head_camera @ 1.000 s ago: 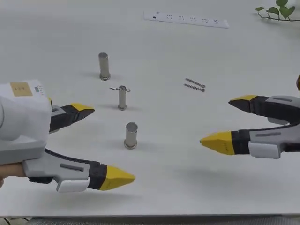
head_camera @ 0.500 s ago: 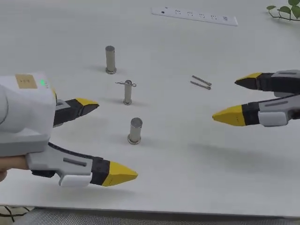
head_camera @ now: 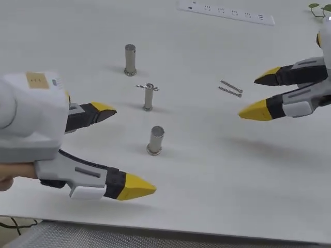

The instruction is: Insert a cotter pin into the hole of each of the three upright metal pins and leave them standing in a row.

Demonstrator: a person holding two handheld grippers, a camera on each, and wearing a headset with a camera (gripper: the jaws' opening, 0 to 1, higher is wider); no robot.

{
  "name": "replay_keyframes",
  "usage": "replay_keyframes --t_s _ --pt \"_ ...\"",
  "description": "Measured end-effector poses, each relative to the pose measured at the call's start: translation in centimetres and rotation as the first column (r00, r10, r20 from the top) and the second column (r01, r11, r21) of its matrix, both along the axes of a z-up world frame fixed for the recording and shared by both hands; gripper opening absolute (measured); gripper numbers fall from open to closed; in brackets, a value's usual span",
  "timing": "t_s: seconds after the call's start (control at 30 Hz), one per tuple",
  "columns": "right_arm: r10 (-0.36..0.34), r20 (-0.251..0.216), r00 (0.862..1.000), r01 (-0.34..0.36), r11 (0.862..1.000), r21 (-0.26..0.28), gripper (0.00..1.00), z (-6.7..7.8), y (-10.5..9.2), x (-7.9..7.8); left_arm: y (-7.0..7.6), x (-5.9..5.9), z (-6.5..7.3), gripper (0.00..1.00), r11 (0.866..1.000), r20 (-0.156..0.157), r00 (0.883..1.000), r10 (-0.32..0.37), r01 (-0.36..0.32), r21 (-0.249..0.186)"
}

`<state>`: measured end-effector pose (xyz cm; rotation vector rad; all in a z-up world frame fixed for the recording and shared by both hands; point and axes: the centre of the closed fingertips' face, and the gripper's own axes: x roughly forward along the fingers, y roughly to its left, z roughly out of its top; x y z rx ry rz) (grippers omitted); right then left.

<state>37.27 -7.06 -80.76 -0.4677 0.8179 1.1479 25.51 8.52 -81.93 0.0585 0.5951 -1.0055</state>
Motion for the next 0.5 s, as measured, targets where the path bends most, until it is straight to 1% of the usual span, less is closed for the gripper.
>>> replay_keyframes --t_s 0.1,0.2,0.23,0.27,0.3,0.37,0.4,0.5 --pt "0.023 -0.002 1.000 -0.023 1.000 -0.019 0.59 -0.5 0.2 0.3 0.0 0.0 0.1 0.96 1.000 -0.002 1.000 0.002 -0.002 -0.005" --pt "0.053 -0.012 0.999 -0.054 0.997 -0.049 0.56 -1.2 0.3 0.8 -0.1 -0.2 0.2 0.95 1.000 -0.006 1.000 0.000 0.000 -0.008" --pt "0.058 -0.019 0.998 -0.059 0.997 -0.058 0.54 -1.4 0.3 0.9 -0.1 -0.2 0.2 0.95 1.000 -0.006 1.000 -0.001 0.001 -0.009" --pt "0.064 -0.024 0.998 -0.066 0.995 -0.072 0.53 -1.8 0.2 1.6 -0.2 -0.3 0.2 0.94 1.000 -0.009 1.000 -0.004 0.004 -0.010" --pt "0.066 -0.026 0.997 -0.068 0.995 -0.076 0.52 -2.0 0.2 1.8 -0.2 -0.4 0.1 0.94 1.000 -0.011 1.000 -0.006 0.006 -0.010" --pt "0.075 -0.028 0.997 -0.077 0.993 -0.088 0.51 -2.3 0.2 2.1 -0.2 -0.5 0.0 0.94 1.000 -0.015 1.000 -0.009 0.009 -0.006" --pt "0.079 -0.030 0.996 -0.081 0.992 -0.092 0.51 -2.3 0.3 2.0 -0.2 -0.5 0.0 0.93 1.000 -0.015 1.000 -0.010 0.010 -0.005" --pt "0.084 -0.035 0.996 -0.088 0.990 -0.107 0.51 -2.7 0.2 2.6 -0.2 -0.6 0.0 0.93 1.000 -0.017 1.000 -0.012 0.012 -0.004"
